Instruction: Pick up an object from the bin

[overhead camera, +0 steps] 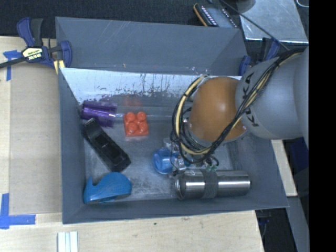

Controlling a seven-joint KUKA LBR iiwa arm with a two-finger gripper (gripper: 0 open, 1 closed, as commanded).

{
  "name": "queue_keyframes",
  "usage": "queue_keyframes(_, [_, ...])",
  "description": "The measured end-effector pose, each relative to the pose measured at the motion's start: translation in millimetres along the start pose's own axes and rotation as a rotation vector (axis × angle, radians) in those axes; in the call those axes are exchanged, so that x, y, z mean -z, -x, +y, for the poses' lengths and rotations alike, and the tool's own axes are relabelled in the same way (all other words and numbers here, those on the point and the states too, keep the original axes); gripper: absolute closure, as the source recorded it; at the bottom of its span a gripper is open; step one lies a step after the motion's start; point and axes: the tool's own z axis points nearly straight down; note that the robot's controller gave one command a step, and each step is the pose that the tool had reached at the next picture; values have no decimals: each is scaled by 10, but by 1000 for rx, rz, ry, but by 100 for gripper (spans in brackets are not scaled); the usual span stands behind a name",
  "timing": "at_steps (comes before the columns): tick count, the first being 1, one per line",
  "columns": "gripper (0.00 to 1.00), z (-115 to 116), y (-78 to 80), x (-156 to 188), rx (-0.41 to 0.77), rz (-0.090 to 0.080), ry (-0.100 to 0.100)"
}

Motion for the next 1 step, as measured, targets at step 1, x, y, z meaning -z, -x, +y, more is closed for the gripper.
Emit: queue_keyframes(1, [100, 0, 0, 0, 0, 0, 0])
